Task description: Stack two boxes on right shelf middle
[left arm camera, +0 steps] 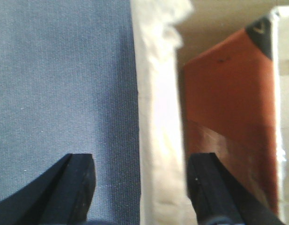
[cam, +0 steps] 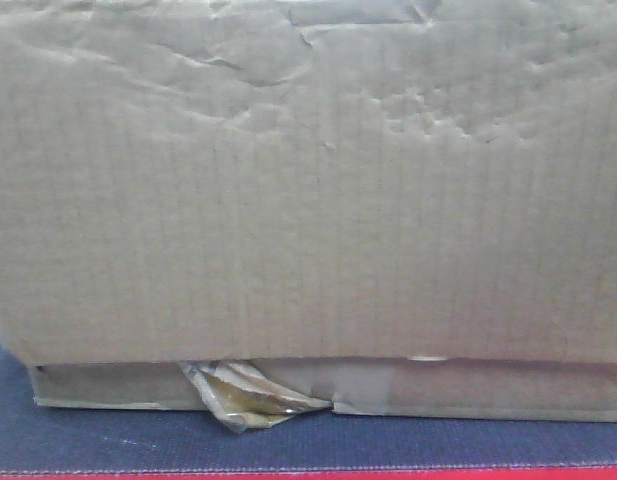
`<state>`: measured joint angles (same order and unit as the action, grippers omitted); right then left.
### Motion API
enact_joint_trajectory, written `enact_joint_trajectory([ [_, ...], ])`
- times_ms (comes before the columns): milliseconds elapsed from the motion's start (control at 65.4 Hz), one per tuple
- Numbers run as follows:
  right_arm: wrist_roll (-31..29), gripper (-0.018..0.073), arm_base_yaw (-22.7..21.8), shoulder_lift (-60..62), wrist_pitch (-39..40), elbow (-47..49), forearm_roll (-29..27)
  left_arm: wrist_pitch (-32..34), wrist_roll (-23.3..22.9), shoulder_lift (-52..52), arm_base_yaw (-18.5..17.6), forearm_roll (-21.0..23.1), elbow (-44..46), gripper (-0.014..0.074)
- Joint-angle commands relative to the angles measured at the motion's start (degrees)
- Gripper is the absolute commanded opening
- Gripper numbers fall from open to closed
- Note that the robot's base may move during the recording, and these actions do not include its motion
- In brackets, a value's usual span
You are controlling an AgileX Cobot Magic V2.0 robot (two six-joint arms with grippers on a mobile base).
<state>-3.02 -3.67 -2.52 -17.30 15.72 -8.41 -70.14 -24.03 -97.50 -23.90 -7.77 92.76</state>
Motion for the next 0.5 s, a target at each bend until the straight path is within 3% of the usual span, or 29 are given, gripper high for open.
enact_joint_trajectory([
  [0, 0.0, -0.016, -0.2, -5.4, -7.1, 8.0, -0.8, 0.2, 0.0, 0.2, 0.1, 0.1, -0.1, 0.0339],
  [199, 0.0, -0.016, -0.2, -23.8, -32.0, 24.8, -0.8, 0.2, 0.0, 0.2, 0.1, 0.1, -0.1, 0.0339],
  [489, 0.0, -0.016, -0.2, -36.0, -31.5, 35.2, -1.1, 0.2, 0.0, 0.2, 0.1, 0.1, -0.1, 0.0339],
])
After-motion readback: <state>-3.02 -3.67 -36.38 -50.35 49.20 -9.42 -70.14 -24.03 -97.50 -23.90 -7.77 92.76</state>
